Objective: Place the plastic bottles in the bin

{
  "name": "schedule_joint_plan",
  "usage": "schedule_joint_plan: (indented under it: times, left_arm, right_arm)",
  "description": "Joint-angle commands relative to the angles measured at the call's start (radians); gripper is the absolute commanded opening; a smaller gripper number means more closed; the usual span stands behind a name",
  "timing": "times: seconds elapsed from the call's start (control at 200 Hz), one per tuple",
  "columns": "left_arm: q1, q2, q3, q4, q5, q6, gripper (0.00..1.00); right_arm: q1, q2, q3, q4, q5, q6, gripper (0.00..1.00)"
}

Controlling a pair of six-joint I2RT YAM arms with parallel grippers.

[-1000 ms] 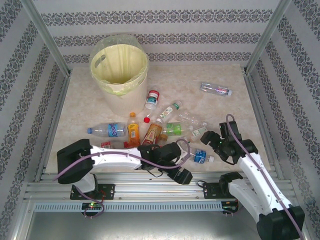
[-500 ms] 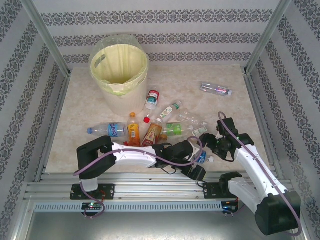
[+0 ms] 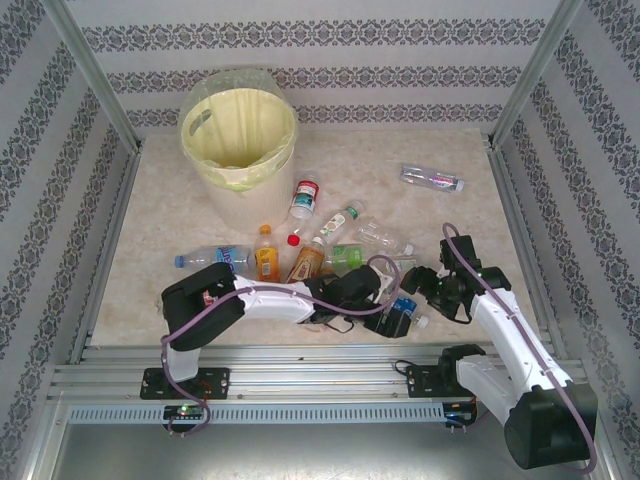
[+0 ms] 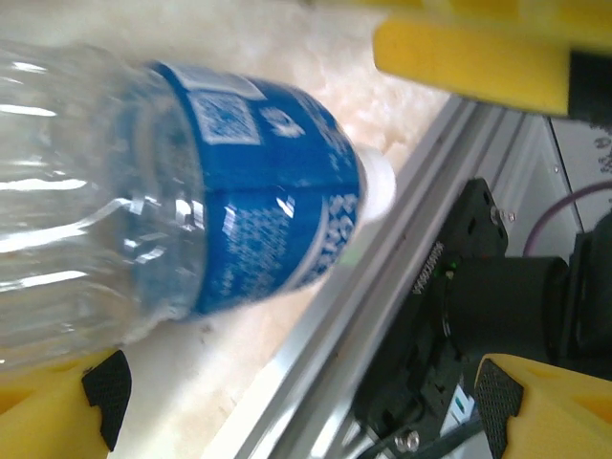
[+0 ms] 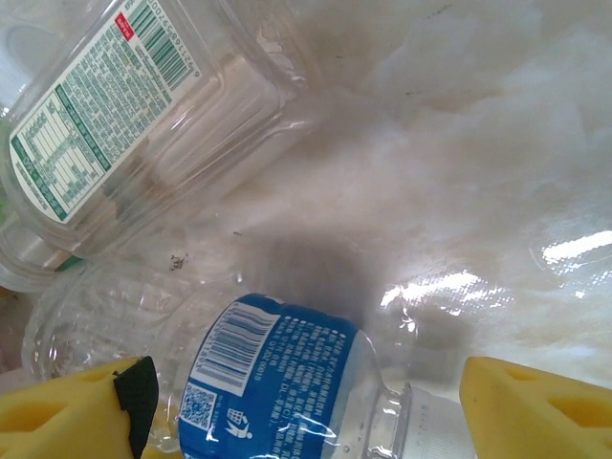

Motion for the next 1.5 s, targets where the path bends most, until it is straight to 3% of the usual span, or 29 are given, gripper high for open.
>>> schedule_joint_plan:
  times: [0.0, 0.41, 0.634, 0.854, 1.309, 1.494]
  left_arm:
    - [0.033, 0.024, 0.001, 0.082, -0.010, 0.006, 0.94]
    - [0.130, -0.126, -0.107, 0.125, 0.005, 0.003, 0.96]
    - [0.158, -0.354, -0.158, -0.129, 0.034, 0.138, 0.99]
    - [0.174, -0.570, -0.156, -0.429, -0.033, 0.233, 1.00]
    - [0.229, -0.825, -0.200, -0.626, -0.124, 0.247, 1.00]
    - [0.261, -0.879, -0.209, -0.668, -0.127, 0.258, 1.00]
  right_arm:
    - [-0.009, -0.005, 0.003, -0.035, 0.028, 0.005, 0.83]
    - [0.044, -0.072, -0.010, 0.005, -0.076, -0.040, 0.85]
    - [0.164, -0.038, 0.006, 0.035, -0.041, -0.073, 0.90]
    - [0.300, 0.073, 0.058, 0.031, 0.057, -0.100, 0.95]
    - [0.543, 0.225, 0.081, 0.029, 0.113, -0.091, 0.96]
    - [0.600, 0.252, 0.075, 0.031, 0.154, -0.073, 0.90]
